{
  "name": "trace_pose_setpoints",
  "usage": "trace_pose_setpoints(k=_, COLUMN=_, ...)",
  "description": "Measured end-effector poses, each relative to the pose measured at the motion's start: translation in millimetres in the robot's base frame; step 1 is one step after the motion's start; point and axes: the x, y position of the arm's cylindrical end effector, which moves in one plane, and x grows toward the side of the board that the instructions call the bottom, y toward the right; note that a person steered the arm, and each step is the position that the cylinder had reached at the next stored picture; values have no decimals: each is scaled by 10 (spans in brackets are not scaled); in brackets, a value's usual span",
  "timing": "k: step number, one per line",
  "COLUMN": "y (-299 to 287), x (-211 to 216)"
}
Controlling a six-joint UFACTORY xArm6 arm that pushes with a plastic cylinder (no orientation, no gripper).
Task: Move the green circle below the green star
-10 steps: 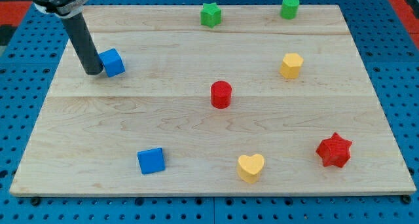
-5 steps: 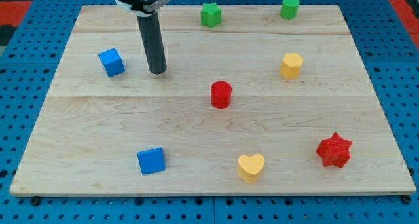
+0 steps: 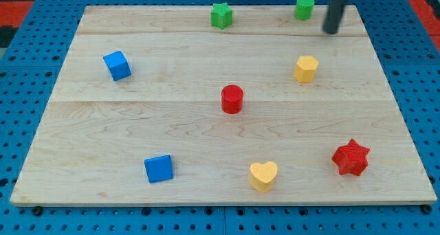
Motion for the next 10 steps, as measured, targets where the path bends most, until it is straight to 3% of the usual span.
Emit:
trace_pose_setpoints(k=1, y=471, x=-587)
trace_pose_setpoints(k=2, y=406, x=-593)
trace_pose_setpoints(k=3, y=-463, x=-592)
trace_pose_setpoints(k=5, y=-1525, x=-588)
trace_pose_setpoints(k=7, y=-2203, x=-275)
trace_pose_setpoints(k=8, y=-1859, x=-26)
trace_pose_setpoints(k=10, y=-1796, x=341)
